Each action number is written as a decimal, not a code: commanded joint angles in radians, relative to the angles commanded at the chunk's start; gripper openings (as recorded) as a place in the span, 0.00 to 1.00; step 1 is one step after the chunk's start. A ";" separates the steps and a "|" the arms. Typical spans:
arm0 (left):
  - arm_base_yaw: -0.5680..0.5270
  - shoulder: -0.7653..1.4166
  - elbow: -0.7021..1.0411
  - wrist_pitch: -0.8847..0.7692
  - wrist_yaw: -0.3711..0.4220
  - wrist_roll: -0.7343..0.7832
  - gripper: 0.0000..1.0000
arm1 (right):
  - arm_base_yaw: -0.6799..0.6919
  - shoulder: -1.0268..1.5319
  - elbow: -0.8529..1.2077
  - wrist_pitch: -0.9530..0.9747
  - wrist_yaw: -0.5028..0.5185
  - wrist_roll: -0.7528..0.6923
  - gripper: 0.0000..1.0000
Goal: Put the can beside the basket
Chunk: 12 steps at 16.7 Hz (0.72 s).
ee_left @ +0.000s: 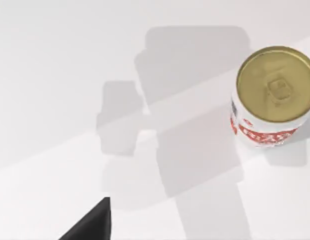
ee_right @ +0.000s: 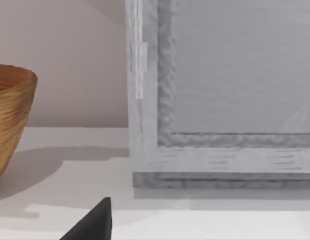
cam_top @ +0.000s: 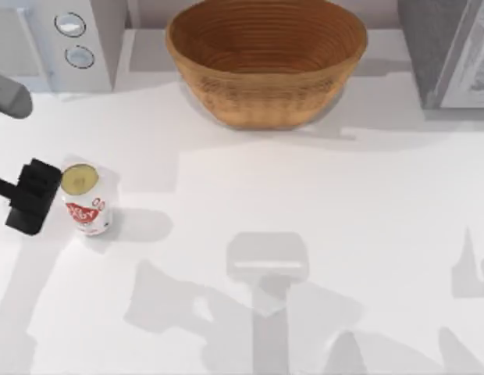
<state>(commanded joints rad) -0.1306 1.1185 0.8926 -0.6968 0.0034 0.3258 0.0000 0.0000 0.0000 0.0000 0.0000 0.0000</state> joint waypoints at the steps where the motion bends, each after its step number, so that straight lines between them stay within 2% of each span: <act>1: -0.011 0.101 0.077 -0.062 0.000 0.028 1.00 | 0.000 0.000 0.000 0.000 0.000 0.000 1.00; 7: -0.068 0.584 0.485 -0.369 0.000 0.175 1.00 | 0.000 0.000 0.000 0.000 0.000 0.000 1.00; 12: -0.096 0.817 0.690 -0.506 -0.002 0.246 1.00 | 0.000 0.000 0.000 0.000 0.000 0.000 1.00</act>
<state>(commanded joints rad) -0.2267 1.9350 1.5824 -1.2024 0.0014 0.5721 0.0000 0.0000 0.0000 0.0000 0.0000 0.0000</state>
